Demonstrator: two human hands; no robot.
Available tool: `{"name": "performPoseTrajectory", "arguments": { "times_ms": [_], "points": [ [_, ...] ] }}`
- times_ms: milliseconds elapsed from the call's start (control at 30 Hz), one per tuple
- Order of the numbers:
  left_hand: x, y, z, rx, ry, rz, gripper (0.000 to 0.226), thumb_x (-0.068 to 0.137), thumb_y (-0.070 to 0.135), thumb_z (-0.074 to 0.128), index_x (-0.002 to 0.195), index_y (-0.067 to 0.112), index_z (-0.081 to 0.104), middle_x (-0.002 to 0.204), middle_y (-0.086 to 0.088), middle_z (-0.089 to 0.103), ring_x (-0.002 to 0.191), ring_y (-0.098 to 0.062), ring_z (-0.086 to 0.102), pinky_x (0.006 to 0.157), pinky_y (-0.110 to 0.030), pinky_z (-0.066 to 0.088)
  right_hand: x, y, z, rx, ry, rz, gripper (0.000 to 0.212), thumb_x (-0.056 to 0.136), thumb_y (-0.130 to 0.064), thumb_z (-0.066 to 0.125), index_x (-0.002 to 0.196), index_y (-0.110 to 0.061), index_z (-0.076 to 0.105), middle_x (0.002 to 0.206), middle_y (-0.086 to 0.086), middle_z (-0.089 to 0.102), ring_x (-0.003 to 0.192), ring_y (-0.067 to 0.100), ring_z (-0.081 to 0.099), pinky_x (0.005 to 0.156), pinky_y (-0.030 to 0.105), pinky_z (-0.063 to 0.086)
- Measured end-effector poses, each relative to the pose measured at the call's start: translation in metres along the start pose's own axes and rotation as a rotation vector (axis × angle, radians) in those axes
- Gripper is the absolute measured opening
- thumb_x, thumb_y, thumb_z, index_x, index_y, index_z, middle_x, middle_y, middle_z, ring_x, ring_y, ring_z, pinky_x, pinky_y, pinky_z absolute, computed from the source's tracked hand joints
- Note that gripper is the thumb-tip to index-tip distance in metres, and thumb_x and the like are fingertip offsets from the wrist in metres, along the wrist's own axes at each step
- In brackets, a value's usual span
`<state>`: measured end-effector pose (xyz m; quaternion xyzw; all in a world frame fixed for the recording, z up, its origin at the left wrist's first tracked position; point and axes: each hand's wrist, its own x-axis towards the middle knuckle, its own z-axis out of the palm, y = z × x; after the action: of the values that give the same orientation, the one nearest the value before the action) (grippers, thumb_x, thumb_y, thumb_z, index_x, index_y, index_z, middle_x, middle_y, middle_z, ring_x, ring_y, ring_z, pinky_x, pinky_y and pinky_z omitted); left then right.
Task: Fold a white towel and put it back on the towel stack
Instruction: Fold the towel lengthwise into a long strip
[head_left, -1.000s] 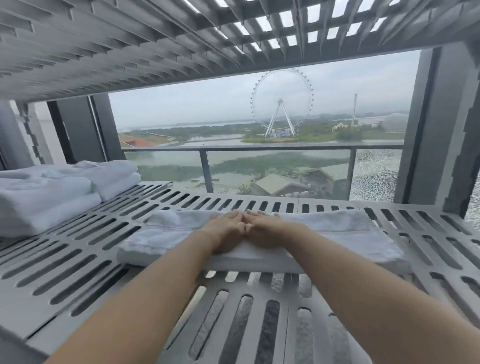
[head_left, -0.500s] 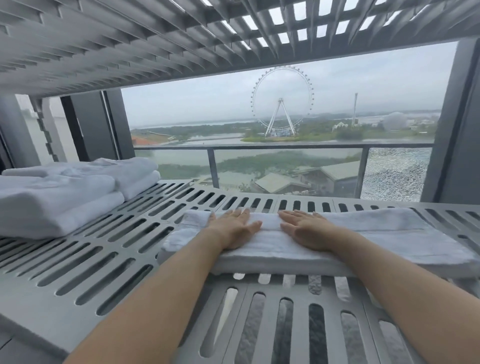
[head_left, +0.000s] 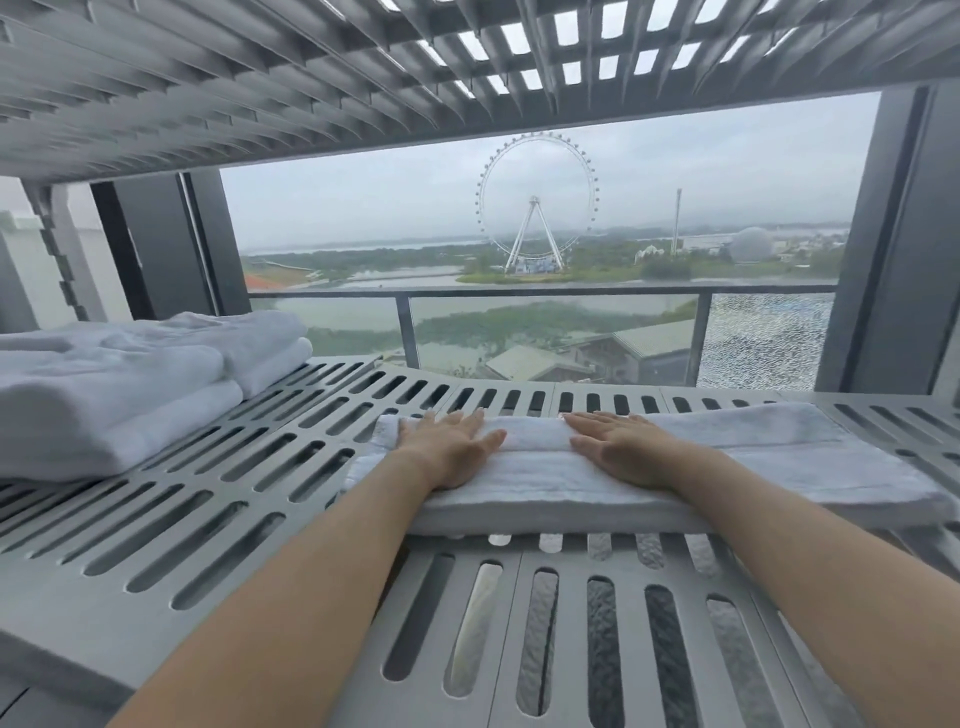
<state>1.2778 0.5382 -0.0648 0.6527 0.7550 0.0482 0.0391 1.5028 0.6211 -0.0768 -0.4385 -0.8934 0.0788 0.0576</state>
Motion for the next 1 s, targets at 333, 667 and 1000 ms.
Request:
{"name": "performPoseTrajectory", "arguments": {
  "times_ms": [333,667,1000],
  "points": [
    [0.0,-0.002,0.001,0.028,0.061,0.011,0.059,0.09,0.062,0.011,0.145,0.039,0.01,0.157,0.007,0.006,0.144,-0.021,0.001,0.105,-0.065,-0.007,-0.004,-0.036,-0.005,0.049,0.08,-0.1,0.053,0.096,-0.047,0.026,0.144,-0.024,0.024,0.154,-0.007,0.021,0.14,0.011,0.016,0.113,0.036,0.009],
    [-0.003,-0.009,0.005,0.008,0.025,-0.004,0.062,0.087,0.068,0.008,0.144,0.044,0.004,0.157,0.009,0.003,0.144,-0.019,-0.001,0.106,-0.063,-0.009,-0.012,-0.02,-0.005,0.024,-0.026,-0.053,0.06,0.095,-0.054,0.015,0.147,-0.025,0.011,0.156,-0.007,0.006,0.142,0.01,0.003,0.116,0.041,0.0],
    [-0.013,0.006,-0.008,0.179,-0.012,-0.07,0.06,0.092,0.061,0.013,0.146,0.038,0.0,0.157,0.005,-0.001,0.144,-0.02,-0.002,0.107,-0.064,-0.006,-0.067,0.045,-0.026,-0.067,-0.064,0.137,0.056,0.095,-0.052,0.013,0.146,-0.031,0.003,0.157,-0.003,-0.003,0.143,0.018,-0.006,0.114,0.049,-0.005]
  ]
}}
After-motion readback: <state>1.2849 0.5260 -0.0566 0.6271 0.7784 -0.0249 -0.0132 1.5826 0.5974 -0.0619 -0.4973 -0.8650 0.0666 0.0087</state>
